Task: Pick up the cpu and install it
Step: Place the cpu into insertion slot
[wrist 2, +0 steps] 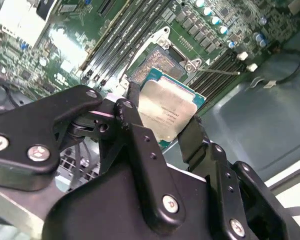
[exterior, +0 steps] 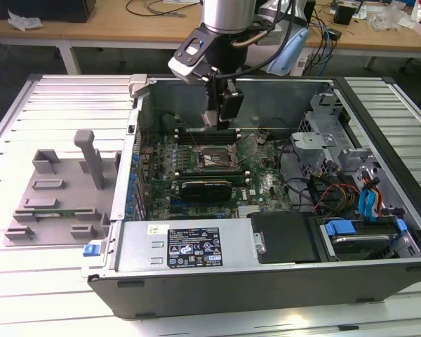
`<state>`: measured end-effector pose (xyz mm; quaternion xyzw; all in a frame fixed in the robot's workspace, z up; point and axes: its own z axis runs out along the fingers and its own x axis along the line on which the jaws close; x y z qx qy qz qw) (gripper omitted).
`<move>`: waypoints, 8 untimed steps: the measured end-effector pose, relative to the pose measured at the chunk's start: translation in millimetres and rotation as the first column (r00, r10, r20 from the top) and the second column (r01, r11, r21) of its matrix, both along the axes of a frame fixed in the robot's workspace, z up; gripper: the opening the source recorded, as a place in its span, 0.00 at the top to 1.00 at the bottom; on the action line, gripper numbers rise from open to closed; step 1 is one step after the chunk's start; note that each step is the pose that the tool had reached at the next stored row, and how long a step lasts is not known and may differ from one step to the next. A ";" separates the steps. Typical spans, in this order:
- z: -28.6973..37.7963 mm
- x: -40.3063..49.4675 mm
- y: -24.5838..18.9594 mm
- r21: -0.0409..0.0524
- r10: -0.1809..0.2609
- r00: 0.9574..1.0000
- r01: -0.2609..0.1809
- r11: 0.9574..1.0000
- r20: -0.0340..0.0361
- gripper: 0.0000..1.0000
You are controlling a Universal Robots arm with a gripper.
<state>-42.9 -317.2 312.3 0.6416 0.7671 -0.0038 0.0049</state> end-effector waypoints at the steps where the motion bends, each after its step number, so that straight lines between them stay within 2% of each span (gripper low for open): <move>1: -0.1 0.0 0.0 0.000 -0.024 1.000 0.024 1.000 0.000 0.45; 7: -0.5 0.0 0.0 0.000 -0.040 0.999 0.040 0.999 0.000 0.45; 8: -0.9 0.0 0.0 0.000 -0.059 0.998 0.059 0.998 0.000 0.45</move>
